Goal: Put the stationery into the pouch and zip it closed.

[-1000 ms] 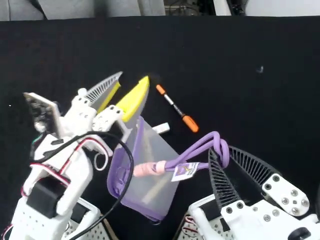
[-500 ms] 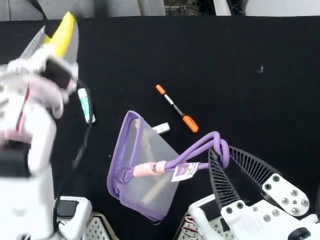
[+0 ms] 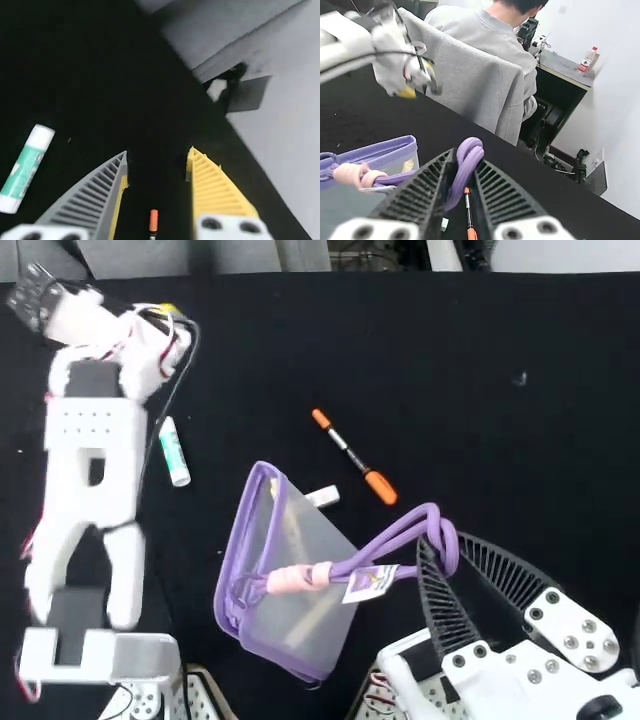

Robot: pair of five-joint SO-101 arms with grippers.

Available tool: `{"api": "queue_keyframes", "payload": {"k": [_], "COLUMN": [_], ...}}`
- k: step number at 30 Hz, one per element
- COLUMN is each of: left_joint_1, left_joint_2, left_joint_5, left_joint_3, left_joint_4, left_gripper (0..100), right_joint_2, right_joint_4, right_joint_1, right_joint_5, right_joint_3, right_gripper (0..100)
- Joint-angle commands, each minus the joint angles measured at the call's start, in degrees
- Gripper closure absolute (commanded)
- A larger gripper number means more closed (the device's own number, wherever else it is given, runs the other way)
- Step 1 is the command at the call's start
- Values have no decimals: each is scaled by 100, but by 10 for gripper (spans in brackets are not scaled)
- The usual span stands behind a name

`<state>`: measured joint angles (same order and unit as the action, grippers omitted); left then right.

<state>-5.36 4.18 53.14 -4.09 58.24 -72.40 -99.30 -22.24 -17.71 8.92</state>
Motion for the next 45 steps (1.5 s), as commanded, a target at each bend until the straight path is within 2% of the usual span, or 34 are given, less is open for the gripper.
{"api": "queue_keyframes", "payload": {"k": [1,7,12,17,22,29,38,45], "left_joint_1": [295,884,1437,1912,2273,2501,2571,2563], "left_joint_2": [-677,-1653,-1969,-2268,-2875,-4026,-5846,-7033], "left_joint_5": [387,730,800,1284,1459,1767,1776,2119], "left_joint_3": [-365,-382,-620,-1068,-1763,-3240,-5851,-7292], "left_joint_4": [-246,-668,-624,-624,-607,114,1591,1846], "left_gripper": [804,808,809,809,809,805,809,809], "right_joint_2": [-4,4,48,66,13,66,4,-4], "right_joint_4": [-193,-176,-167,-149,-158,-149,-167,-176], "right_joint_1": [-18,-9,9,607,703,703,677,677], "right_joint_5": [53,53,141,132,132,132,141,141], "right_joint_3": [-180,-637,-637,-620,-646,-655,-655,-655], "right_gripper": [987,987,987,987,987,987,987,987]}}
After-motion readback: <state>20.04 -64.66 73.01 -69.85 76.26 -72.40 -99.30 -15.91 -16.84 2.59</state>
